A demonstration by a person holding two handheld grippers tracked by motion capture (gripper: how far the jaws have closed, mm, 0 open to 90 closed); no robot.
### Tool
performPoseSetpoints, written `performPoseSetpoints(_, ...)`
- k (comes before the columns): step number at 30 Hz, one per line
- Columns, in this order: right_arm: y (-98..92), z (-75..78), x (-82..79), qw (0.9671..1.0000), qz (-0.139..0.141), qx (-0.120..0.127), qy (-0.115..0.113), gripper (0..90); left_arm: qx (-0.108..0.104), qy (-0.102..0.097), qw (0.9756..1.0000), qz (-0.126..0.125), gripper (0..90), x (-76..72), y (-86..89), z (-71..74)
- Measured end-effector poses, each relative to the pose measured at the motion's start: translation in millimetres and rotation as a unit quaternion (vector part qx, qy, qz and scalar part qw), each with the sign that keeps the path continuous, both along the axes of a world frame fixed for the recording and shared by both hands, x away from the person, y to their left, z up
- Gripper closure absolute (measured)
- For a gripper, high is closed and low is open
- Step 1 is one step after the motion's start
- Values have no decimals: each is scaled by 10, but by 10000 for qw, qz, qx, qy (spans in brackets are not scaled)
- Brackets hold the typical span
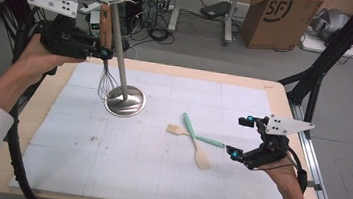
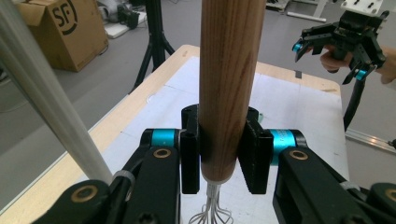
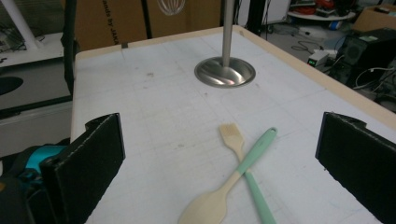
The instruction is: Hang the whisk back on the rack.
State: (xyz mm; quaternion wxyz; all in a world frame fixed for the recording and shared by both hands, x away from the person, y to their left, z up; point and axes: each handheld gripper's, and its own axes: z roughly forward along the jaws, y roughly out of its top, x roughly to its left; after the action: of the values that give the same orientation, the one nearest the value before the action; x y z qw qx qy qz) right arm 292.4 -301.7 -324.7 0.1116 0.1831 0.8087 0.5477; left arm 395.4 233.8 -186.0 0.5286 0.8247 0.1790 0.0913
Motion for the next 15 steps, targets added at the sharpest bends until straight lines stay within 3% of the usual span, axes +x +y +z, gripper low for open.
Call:
performPoseSetpoints(9,-102,-129,-25,9999,-66,120,82,2,157,214,9996,51,724,97,55,21)
performPoseSetpoints(15,-148,-181,-61,9998,-131,139,16,2,324,397,9982,303,724,136,63,9)
